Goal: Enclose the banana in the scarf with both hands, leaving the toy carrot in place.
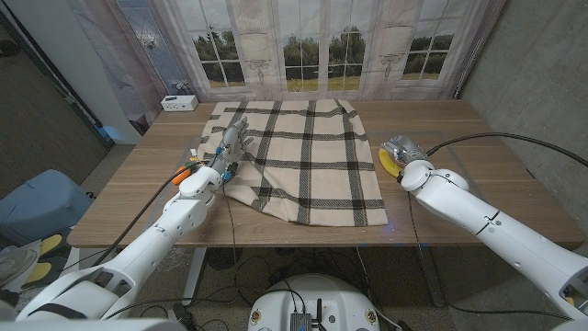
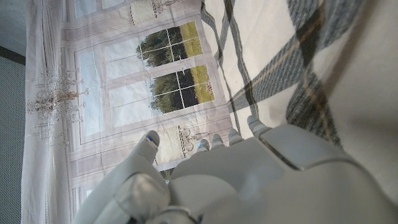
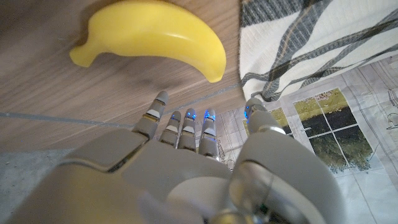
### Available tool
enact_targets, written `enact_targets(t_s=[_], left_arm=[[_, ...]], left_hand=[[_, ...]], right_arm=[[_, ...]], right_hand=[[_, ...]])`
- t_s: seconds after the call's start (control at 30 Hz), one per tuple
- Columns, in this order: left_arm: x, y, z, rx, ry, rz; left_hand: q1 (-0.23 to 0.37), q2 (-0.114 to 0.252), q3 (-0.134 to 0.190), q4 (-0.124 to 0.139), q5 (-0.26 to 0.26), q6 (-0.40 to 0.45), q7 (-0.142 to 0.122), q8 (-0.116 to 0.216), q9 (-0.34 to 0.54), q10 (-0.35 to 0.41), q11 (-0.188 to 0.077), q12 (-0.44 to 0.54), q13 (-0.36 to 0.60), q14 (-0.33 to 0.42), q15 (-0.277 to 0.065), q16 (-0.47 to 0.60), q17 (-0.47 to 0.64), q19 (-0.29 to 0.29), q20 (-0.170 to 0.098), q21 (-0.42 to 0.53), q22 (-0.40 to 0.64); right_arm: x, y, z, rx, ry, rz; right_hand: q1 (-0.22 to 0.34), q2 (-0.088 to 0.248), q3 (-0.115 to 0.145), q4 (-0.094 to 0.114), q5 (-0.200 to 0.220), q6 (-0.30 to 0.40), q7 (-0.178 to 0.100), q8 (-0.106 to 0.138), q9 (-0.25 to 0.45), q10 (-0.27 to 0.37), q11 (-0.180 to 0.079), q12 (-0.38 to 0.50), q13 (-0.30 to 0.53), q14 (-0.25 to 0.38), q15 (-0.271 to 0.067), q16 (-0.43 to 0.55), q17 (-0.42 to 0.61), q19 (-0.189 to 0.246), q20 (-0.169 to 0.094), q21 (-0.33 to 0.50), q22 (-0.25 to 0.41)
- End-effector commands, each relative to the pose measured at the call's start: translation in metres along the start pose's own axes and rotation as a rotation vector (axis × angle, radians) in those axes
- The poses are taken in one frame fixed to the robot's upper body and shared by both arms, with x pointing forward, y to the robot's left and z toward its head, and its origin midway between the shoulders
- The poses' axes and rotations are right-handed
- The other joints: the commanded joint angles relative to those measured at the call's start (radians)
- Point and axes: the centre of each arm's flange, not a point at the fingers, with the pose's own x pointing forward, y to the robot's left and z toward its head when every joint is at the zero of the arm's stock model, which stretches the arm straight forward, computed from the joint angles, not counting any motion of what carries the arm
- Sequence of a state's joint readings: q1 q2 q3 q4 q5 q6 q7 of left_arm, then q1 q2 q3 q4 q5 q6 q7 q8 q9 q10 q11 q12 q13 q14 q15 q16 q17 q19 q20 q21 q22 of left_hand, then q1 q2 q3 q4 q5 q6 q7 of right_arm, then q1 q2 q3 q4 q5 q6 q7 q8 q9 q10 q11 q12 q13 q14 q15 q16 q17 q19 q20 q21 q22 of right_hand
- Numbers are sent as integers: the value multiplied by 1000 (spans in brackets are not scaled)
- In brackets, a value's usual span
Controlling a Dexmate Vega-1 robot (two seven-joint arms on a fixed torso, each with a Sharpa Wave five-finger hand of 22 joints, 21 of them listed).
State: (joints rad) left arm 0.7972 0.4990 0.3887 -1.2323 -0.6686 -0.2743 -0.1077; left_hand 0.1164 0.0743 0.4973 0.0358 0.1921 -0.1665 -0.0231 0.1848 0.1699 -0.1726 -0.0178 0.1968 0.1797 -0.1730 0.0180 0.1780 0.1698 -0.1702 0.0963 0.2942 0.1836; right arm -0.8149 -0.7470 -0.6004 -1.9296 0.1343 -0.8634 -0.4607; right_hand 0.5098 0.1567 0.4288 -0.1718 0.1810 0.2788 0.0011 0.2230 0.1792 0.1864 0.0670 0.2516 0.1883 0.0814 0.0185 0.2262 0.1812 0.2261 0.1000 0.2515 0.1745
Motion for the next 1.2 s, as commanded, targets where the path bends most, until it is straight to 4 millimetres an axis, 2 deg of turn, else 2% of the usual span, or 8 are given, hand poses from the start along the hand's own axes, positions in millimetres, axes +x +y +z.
enact_targets(t_s=[0.03,0.33,0.5,0.8,1.0,1.07,1.13,1.2], left_arm=[[-2,0,-1,-2,2,-6],[-4,0,-2,-3,3,-15],[-5,1,-3,-6,4,-16],[-5,3,-3,-6,5,-18],[-6,5,-2,-4,5,-14],[-7,6,-2,-5,4,-13],[-7,6,-2,-4,5,-12],[-6,6,-2,-5,6,-10]], left_hand=[[4,4,-1,-1,7,-151,0,-1,4,-195,2,2,2,-173,5,3,4,-28,8,-2,5],[4,5,-2,-2,8,-150,0,-1,4,-193,4,3,2,-173,4,3,4,-27,8,-4,5],[3,4,-3,-2,8,-150,0,-2,4,-196,2,1,2,-174,4,3,4,-29,9,-6,5],[2,4,-5,-2,8,-149,0,-2,4,-194,5,2,2,-174,5,3,4,-28,8,-8,5],[1,4,-6,-2,8,-148,0,-2,4,-195,3,2,2,-174,5,3,5,-28,8,-9,5],[1,4,-7,-2,8,-148,1,-2,4,-195,3,2,2,-174,5,3,5,-27,8,-10,5],[0,4,-8,-2,8,-148,1,-2,4,-196,2,1,2,-174,5,3,5,-27,9,-11,5],[-1,4,-8,-2,8,-148,1,-2,4,-195,6,2,2,-173,5,3,5,-27,9,-11,6]], right_arm=[[-13,11,5,-101,49,3],[-18,17,6,-186,87,-21],[-19,22,4,-242,132,-31],[-17,29,5,-324,179,-43],[-13,35,6,-385,196,-72],[-12,37,6,-401,204,-91],[-10,38,6,-418,200,-106],[-8,40,6,-427,190,-126]], right_hand=[[24,-8,12,-3,-1,23,2,5,5,23,-2,3,3,24,-2,10,3,21,1,0,1],[75,-26,26,-13,2,56,-5,4,6,49,-10,0,2,64,-18,11,2,55,2,1,1],[120,-44,35,-14,6,72,-13,-1,6,83,-19,2,4,108,-42,16,3,88,-6,4,2],[189,-53,51,-17,12,104,-28,0,7,111,-40,0,5,133,-60,14,6,122,-19,5,3],[293,-64,63,-17,18,152,-43,1,7,176,-60,6,8,193,-96,26,13,171,-44,8,3],[332,-70,61,-14,20,195,-56,10,8,212,-69,13,9,225,-111,37,19,192,-54,9,4],[380,-80,58,-15,22,238,-65,17,8,252,-89,22,12,262,-135,53,28,219,-66,13,4],[421,-85,53,-12,26,280,-73,24,9,291,-96,34,15,296,-146,70,39,243,-77,16,5]])
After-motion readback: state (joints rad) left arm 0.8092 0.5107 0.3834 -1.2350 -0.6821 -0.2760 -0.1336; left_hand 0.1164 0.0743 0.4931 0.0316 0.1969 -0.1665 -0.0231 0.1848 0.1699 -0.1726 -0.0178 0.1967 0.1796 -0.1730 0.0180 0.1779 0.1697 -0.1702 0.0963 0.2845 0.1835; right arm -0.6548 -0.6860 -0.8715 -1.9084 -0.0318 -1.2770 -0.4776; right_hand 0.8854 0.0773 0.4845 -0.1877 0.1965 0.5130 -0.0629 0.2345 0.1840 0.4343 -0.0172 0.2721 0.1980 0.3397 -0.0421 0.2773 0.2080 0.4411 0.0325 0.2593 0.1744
